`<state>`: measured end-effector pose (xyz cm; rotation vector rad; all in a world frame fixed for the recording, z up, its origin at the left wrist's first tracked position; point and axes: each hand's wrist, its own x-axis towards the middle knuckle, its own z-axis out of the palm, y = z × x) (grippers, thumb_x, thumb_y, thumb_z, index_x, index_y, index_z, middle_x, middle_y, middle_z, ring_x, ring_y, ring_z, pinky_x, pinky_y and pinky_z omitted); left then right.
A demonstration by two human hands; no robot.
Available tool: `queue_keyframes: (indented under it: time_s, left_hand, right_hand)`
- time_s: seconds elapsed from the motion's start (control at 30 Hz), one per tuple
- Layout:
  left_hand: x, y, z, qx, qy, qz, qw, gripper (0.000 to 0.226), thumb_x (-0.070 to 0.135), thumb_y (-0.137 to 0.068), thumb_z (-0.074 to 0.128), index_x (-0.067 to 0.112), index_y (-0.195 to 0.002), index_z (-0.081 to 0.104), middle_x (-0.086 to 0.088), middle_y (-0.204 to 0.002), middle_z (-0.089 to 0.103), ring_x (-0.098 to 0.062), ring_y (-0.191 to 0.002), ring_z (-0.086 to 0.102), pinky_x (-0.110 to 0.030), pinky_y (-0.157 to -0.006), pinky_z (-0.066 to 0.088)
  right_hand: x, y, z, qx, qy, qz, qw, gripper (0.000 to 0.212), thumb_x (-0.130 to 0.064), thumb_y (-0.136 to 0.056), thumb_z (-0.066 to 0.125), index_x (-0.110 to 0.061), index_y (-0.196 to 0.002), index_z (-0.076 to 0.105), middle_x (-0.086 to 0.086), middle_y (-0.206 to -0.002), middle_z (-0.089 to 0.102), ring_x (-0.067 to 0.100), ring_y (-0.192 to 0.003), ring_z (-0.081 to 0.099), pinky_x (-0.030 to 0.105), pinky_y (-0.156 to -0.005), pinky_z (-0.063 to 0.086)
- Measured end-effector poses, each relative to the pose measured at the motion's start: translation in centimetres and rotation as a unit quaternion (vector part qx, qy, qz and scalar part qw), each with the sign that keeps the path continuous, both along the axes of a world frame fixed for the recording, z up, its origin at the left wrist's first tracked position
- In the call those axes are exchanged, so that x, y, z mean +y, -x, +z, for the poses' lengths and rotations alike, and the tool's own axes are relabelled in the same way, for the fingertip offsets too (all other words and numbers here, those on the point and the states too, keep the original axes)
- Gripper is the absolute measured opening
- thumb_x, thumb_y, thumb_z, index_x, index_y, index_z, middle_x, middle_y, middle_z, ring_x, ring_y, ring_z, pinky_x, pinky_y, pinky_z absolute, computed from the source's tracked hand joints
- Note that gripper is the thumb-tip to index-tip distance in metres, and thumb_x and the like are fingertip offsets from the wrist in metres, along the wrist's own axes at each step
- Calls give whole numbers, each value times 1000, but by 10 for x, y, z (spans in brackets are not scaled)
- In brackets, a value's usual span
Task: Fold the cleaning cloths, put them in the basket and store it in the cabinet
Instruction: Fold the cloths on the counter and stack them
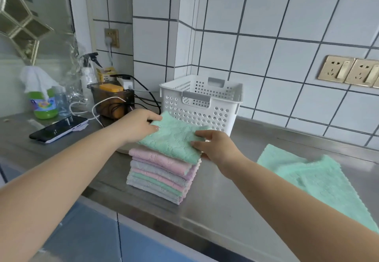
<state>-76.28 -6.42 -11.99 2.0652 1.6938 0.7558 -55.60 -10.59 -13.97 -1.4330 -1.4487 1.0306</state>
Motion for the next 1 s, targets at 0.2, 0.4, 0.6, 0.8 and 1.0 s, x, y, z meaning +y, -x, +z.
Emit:
queue_keyframes:
  time_s: [0.2, 0.4, 0.6, 0.8, 1.0]
  left_hand:
    - [4, 10, -9, 9, 13, 3, 1000, 43, 18, -91, 59, 19, -133, 52, -1, -138, 52, -14, -120, 52, -20, -98, 37]
    - [6, 11, -18, 37, 43, -9, 998, 45, 17, -92, 57, 16, -136, 49, -4, -143, 46, -15, -128, 46, -23, -105, 34]
    - [8, 0, -10, 52, -48, -23, 997, 36, 12, -92, 52, 7, -128, 55, -11, -133, 50, -20, -120, 48, -22, -89, 35]
    - [16, -32, -20, 139, 21, -118, 983, 46, 23, -96, 44, 17, -141, 41, -4, -147, 40, -18, -131, 42, -33, -111, 31]
    - [18, -20, -50, 189, 71, -102, 974, 60, 47, -98, 30, 25, -151, 10, 3, -159, 0, -13, -146, -1, -30, -119, 1]
  right_hand:
    - [10, 7, -8, 2, 26, 3, 1000, 43, -11, -84, 68, -11, -126, 57, -10, -92, 55, 19, -88, 63, 29, -84, 55]
    - [11, 3, -18, -8, 39, 33, 999, 42, -17, -84, 70, -14, -125, 59, -1, -118, 58, 13, -80, 61, 25, -79, 55]
    - [27, -12, -16, -243, -88, -16, 966, 39, -46, -85, 60, -32, -122, 60, 8, -135, 41, 17, -125, 43, 31, -107, 36]
    - [27, 12, -16, -406, -110, 89, 903, 59, -54, -94, 38, -31, -147, 25, 1, -159, 7, 21, -146, 7, 53, -117, 6]
    - [26, 10, -49, -412, -19, 105, 905, 67, -65, -91, 25, -39, -149, 3, -6, -159, -5, 15, -146, -6, 55, -115, -4]
